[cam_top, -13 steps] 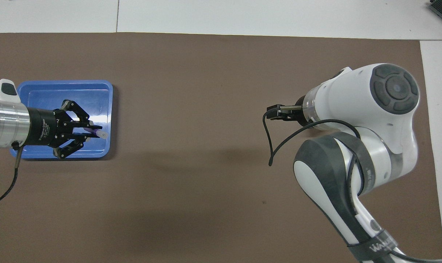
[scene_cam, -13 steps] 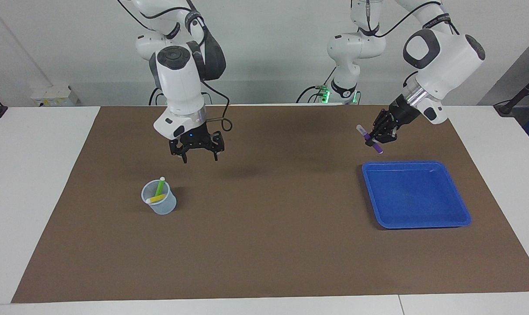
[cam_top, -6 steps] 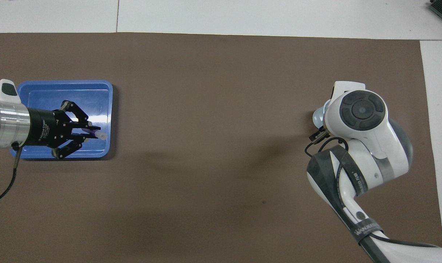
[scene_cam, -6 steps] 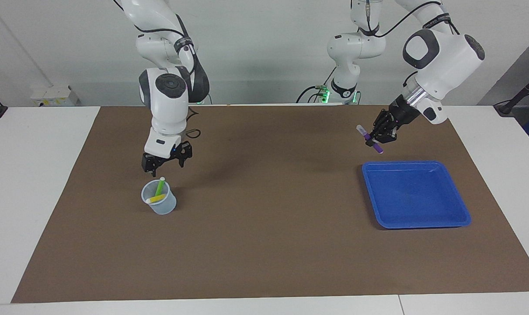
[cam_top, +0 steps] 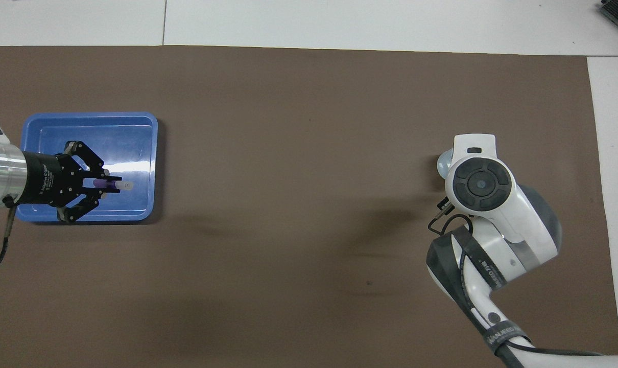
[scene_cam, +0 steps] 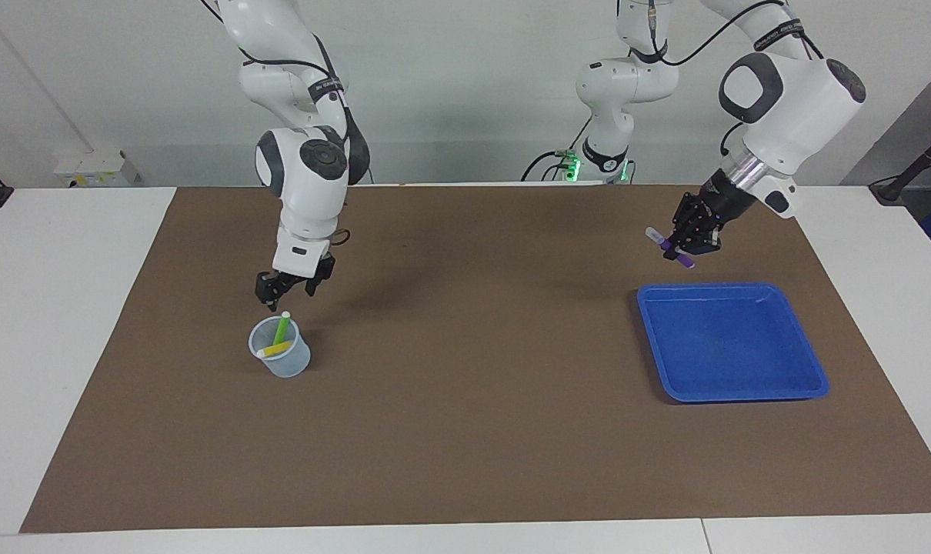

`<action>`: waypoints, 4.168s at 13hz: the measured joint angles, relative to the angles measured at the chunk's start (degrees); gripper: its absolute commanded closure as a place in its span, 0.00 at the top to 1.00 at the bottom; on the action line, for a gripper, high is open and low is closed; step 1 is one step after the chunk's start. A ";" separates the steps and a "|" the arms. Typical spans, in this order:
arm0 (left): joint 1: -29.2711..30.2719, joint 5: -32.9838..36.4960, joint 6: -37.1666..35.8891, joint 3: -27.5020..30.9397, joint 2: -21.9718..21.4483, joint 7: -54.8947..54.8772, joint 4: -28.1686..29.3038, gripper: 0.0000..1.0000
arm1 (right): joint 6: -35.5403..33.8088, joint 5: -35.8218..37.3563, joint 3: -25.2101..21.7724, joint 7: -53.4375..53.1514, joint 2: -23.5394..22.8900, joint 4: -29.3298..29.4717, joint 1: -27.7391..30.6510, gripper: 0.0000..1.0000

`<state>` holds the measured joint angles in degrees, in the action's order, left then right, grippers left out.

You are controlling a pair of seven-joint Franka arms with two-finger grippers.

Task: Right arm passes pens to left for tray arrangement
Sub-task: 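Lower the purple pen into the tray and open the left gripper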

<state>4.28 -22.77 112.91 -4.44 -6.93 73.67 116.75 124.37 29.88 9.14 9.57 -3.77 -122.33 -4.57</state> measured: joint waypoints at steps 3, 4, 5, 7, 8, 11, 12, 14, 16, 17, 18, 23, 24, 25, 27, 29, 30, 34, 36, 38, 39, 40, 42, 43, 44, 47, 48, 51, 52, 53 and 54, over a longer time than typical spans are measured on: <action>0.54 2.31 5.55 0.02 0.18 10.24 0.17 0.00 | 2.60 1.55 0.00 0.38 0.30 -0.40 0.04 0.63; 0.55 2.47 6.40 -0.01 0.25 12.98 0.23 0.00 | 3.41 2.27 0.00 1.17 0.30 -0.56 0.32 0.62; 0.56 2.91 6.88 -0.02 0.33 16.30 0.31 0.00 | 4.67 2.76 -0.03 2.27 0.30 -0.77 0.89 0.61; 0.76 4.45 8.58 0.02 0.83 24.55 0.53 0.00 | 7.42 2.89 -0.07 5.71 0.29 -1.29 2.66 0.57; 0.89 4.82 10.02 0.04 1.61 29.39 0.66 0.00 | 8.18 2.90 -0.09 7.14 0.29 -1.46 3.54 0.54; 1.01 6.67 15.21 -0.03 5.57 45.22 0.77 0.00 | 8.75 2.90 -0.02 8.27 0.29 -1.64 4.21 0.51; 1.05 7.34 16.67 -0.03 6.73 50.56 0.73 0.00 | 8.75 2.90 0.04 8.27 0.29 -1.67 4.20 0.51; 1.55 7.91 17.80 0.04 7.88 59.56 0.61 0.00 | 8.78 2.90 0.10 8.26 0.29 -1.72 4.17 0.51; 3.04 8.05 18.15 0.06 8.41 65.76 0.62 0.00 | 8.91 2.90 0.18 8.15 0.29 -1.73 4.14 0.49; 3.78 8.07 18.52 0.08 8.79 69.04 0.64 0.00 | 8.97 2.90 0.20 8.12 0.29 -1.73 4.13 0.48; 4.45 8.10 19.26 0.09 9.38 72.83 0.66 0.00 | 9.06 2.90 0.24 8.08 0.29 -1.73 4.10 0.48; 5.10 8.19 21.54 -0.38 12.21 82.10 2.82 0.00 | 11.07 2.90 0.32 8.07 0.07 -1.74 4.04 0.46; 5.06 8.19 22.27 -0.50 12.94 82.11 3.47 0.00 | 11.40 2.90 0.32 8.07 0.01 -1.74 4.04 0.44; 5.00 8.19 22.47 -0.58 13.53 82.12 4.04 0.00 | 11.79 2.90 0.32 8.07 -0.02 -1.74 4.04 0.42; 4.98 8.19 23.73 -0.65 14.73 82.96 5.10 0.00 | 11.87 2.90 0.33 8.07 -0.08 -1.74 4.04 0.39; 4.95 8.18 26.04 -0.66 15.93 83.66 5.54 0.00 | 11.88 2.90 0.33 8.07 -0.09 -1.74 4.04 0.32; 4.80 8.17 26.64 -0.70 16.42 83.73 5.56 0.00 | 11.88 2.90 0.33 8.07 -0.09 -1.74 4.04 0.29; 2.92 8.09 27.74 -0.69 17.60 84.61 5.59 0.00 | 11.89 2.90 0.34 8.06 -0.09 -1.74 4.02 0.14; 2.71 8.09 27.84 -0.62 17.71 84.62 6.33 0.09 | 11.90 2.90 0.34 8.06 -0.09 -1.74 4.01 0.00; 2.74 8.09 28.91 -0.39 17.71 84.62 7.64 0.70 | 11.98 2.90 0.34 8.06 -0.05 -1.63 4.01 0.00; 2.74 8.09 29.62 -0.36 17.71 84.62 7.92 0.87 | 11.98 2.90 0.34 8.07 -0.05 -1.63 4.01 0.00; 2.74 8.09 30.28 -0.34 17.71 84.62 8.19 0.94 | 11.98 2.90 0.35 8.08 -0.05 -1.62 4.01 0.00; 2.75 8.09 30.67 -0.29 17.71 84.62 8.57 1.00 | 11.97 2.90 0.34 8.30 -0.06 -1.47 4.01 0.00; 2.74 8.09 30.73 -0.29 17.71 84.62 8.60 1.00 | 11.97 2.90 0.34 8.60 -0.05 -1.14 4.03 0.00; 2.74 8.09 30.74 -0.29 17.69 84.62 8.54 1.00 | 11.89 2.90 0.32 9.26 -0.04 -0.50 4.11 0.00; 2.75 9.02 29.94 -0.29 17.51 84.28 6.66 1.00 | 9.42 2.74 0.31 12.20 0.12 2.59 4.17 0.00; 2.75 11.42 28.55 -0.30 17.39 84.16 5.10 1.00 | 8.20 2.29 0.32 12.65 0.37 3.89 4.17 0.00; 2.71 17.79 25.12 -0.66 15.65 79.16 2.29 1.00 | 3.76 -2.97 0.24 13.44 1.94 8.12 4.19 0.00; 2.70 18.28 24.24 -0.82 14.86 74.85 2.12 1.00 | 2.41 -5.47 0.18 13.79 2.56 9.68 4.20 0.00; 2.69 18.34 23.62 -0.89 14.09 70.01 1.95 1.00 | 0.85 -7.77 0.17 14.00 3.03 11.49 4.19 0.00; 2.69 18.39 22.93 -0.93 13.30 65.39 1.61 1.00 | -0.66 -9.28 0.21 14.12 3.37 13.34 4.15 0.00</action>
<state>6.97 -4.38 135.84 -5.36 6.36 139.06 118.36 123.71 20.60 9.36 23.69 -0.40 -108.99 -0.42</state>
